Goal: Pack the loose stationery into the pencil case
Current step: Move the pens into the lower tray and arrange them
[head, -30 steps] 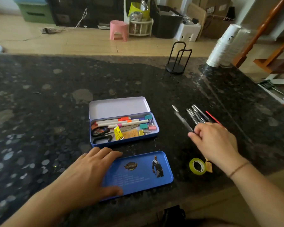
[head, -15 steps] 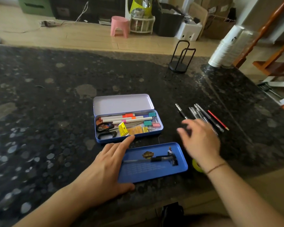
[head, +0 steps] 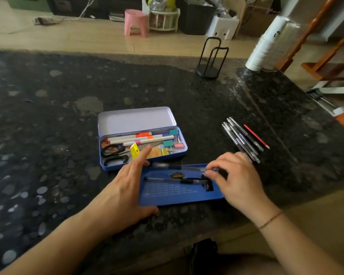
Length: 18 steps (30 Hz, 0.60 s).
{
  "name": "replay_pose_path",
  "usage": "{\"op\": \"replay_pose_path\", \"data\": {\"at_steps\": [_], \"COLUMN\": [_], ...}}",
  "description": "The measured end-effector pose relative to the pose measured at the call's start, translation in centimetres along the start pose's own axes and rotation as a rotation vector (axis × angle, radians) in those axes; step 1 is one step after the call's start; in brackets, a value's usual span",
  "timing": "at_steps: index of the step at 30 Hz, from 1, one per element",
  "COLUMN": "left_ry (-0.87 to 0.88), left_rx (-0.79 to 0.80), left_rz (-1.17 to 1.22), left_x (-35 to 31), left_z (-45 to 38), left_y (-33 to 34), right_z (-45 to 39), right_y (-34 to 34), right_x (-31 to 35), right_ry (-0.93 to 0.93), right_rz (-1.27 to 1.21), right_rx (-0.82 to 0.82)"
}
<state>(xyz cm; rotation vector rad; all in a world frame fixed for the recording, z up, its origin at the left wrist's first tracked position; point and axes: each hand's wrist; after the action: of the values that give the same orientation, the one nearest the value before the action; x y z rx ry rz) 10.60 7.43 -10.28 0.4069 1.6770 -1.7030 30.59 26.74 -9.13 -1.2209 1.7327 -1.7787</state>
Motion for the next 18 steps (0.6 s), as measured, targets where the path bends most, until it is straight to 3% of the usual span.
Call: {"op": "replay_pose_path", "data": {"at_steps": [2,5,8,10,14,16,18], "left_ry": [0.003,0.025,0.028,0.033,0.035,0.034,0.034], "left_rx": [0.003,0.047,0.100,0.107,0.083,0.057,0.030], "left_rz": [-0.011,-0.052,-0.076,-0.080,-0.056,-0.037,-0.008], "left_x": [-0.1,-0.4,-0.6,-0.7,-0.9,-1.0,-1.1], "left_z": [0.0,-0.2,-0.4,-0.6,-0.7,-0.8,-0.8], "left_y": [0.0,-0.1,-0.2,-0.2,0.0,0.1,0.3], "right_z": [-0.3,-2.4,-3.9,-4.0,-3.8,-3.6,-3.1], "right_y": [0.1,-0.4,-0.5,-0.3,-0.2,-0.7,-1.5], "right_x": [-0.3,-2.7,-5.1,-5.9,-6.5,-6.0,-4.5], "right_ry": [0.021,0.276,0.574,0.647,0.618,0.462,0.189], "right_rz": [-0.032,-0.018,0.259,0.283,0.291,0.219,0.073], "right_rx": [-0.009,-0.222,-0.143,-0.105,-0.110,-0.146,-0.142]}}
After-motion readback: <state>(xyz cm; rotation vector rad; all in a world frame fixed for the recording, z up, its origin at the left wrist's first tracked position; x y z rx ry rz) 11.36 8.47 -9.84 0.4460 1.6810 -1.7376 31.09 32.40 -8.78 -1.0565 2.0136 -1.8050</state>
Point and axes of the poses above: each hand's wrist, its own z-axis away from the middle knuckle, its own y-axis out of the palm, x = y × z, and after that the axes turned 5 degrees about x, right-handed
